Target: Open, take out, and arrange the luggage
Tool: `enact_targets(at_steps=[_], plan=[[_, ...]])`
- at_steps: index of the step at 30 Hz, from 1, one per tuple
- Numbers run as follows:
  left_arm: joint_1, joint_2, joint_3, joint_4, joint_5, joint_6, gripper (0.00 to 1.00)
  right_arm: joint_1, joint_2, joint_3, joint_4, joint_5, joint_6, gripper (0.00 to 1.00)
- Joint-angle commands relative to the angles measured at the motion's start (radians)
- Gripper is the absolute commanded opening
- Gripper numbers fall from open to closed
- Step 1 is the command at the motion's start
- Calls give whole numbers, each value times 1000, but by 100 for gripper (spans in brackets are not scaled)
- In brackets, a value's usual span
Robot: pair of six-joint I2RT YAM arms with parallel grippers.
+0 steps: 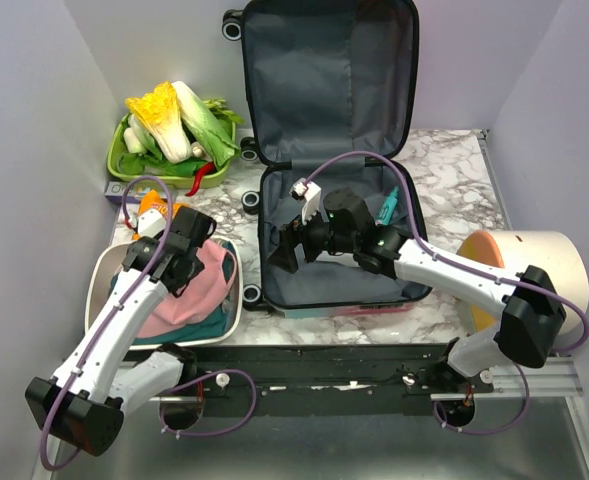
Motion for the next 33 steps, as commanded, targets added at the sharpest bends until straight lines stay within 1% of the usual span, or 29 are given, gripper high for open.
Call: enact_targets(at_steps=[1,7,10,13,16,18,19,22,23,24,25,26,27,28,29,30,31,32,33], plan=[[0,18,-16,-23,-117,-33,48,5,19,16,25,-8,8,96],[16,56,-48,-26,-165,-9,48,5,25,14,32,-8,13,96],[54,88,-61,-7,-150,37,48,7,34,23,37,-20,11,96],[112,91,-49,-36,-182,39,49,16,44,33,39,-30,10,96],[143,53,-39,14,-170,106,48,18,50,33,39,-28,8,96],[158,44,-29,10,-171,111,50,18,50,31,36,-27,5,96],[168,39,-19,16,-164,143,50,18,51,29,37,-28,7,96],[172,42,-16,59,-92,206,53,18,50,28,36,-20,2,96],[172,45,-18,62,-78,223,55,19,48,26,34,-13,0,96],[172,48,-18,62,-67,234,61,18,44,26,26,-7,-4,96],[171,50,-18,72,-20,248,65,19,38,25,23,1,-9,96],[171,47,-12,82,5,292,69,19,22,25,20,31,-12,97],[171,39,-4,86,35,301,75,18,13,23,8,53,-18,98],[171,12,7,92,86,310,77,19,1,26,0,74,-29,99],[171,-10,36,98,121,324,79,19,-11,28,-9,128,-36,100],[169,-34,51,114,158,353,87,16,-37,29,-29,160,-44,100],[169,-92,68,149,196,367,94,16,-51,31,-38,192,-59,100],[171,-119,111,167,282,378,99,15,-67,28,-46,257,-64,100],[169,-139,135,190,321,402,99,8,-97,23,-56,288,-72,100]])
